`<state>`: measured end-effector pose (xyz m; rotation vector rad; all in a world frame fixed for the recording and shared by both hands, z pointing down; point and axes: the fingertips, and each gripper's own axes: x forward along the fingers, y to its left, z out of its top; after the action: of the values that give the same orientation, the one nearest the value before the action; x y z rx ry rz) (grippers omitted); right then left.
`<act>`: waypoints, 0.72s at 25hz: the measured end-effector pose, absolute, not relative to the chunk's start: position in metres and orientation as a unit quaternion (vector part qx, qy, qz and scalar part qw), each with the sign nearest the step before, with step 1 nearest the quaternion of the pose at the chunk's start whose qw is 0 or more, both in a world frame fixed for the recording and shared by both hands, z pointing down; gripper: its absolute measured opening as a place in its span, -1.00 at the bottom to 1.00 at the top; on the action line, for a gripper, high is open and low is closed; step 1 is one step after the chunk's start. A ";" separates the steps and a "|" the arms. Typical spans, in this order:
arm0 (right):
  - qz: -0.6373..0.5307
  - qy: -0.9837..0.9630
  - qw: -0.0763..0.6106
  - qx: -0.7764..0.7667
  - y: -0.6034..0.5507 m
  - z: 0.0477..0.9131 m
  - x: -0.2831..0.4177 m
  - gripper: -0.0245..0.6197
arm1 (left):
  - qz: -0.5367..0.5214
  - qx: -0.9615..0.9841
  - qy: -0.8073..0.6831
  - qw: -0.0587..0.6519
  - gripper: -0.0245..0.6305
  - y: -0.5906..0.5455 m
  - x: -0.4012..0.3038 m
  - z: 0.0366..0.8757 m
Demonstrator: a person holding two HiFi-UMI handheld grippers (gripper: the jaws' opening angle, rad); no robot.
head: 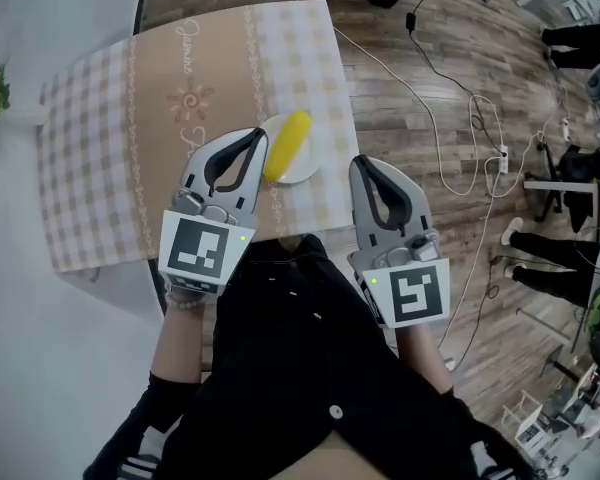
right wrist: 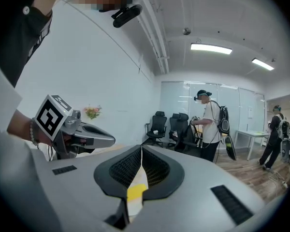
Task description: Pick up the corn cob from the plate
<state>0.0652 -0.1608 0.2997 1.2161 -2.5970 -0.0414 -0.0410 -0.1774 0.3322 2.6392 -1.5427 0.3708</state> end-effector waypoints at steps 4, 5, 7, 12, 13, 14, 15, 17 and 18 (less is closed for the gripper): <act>-0.010 -0.902 0.139 0.409 -0.163 0.305 0.070 -0.79 | 0.138 0.850 -0.506 0.047 -0.89 -0.179 -0.032 0.344; -0.006 -0.901 0.145 0.409 -0.163 0.308 0.073 -0.79 | 0.144 0.851 -0.504 0.047 -0.89 -0.180 -0.030 0.348; 0.006 -0.896 0.164 0.414 -0.163 0.316 0.081 -0.79 | 0.157 0.854 -0.495 0.039 -0.88 -0.182 -0.024 0.356; -0.003 -0.903 0.146 0.404 -0.166 0.312 0.084 -0.79 | 0.181 0.856 -0.481 0.046 -0.88 -0.188 -0.011 0.377; -0.002 -0.902 0.147 0.406 -0.167 0.313 0.086 -0.79 | 0.186 0.856 -0.479 0.051 -0.88 -0.190 -0.008 0.382; -0.001 -0.901 0.149 0.407 -0.167 0.314 0.089 -0.79 | 0.191 0.856 -0.478 0.056 -0.88 -0.192 -0.006 0.387; 0.000 -0.900 0.151 0.409 -0.167 0.315 0.092 -0.79 | 0.196 0.854 -0.477 0.060 -0.88 -0.194 -0.004 0.391; 0.003 -0.897 0.155 0.414 -0.167 0.318 0.097 -0.79 | 0.205 0.851 -0.480 0.065 -0.88 -0.198 -0.002 0.400; 0.006 -0.896 0.157 0.416 -0.167 0.320 0.100 -0.79 | 0.209 0.849 -0.481 0.069 -0.87 -0.201 0.000 0.405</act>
<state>0.0999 -0.1666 0.3202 1.1895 -2.5637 0.0161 -0.0004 -0.2006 0.4046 2.5563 -1.4475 0.6301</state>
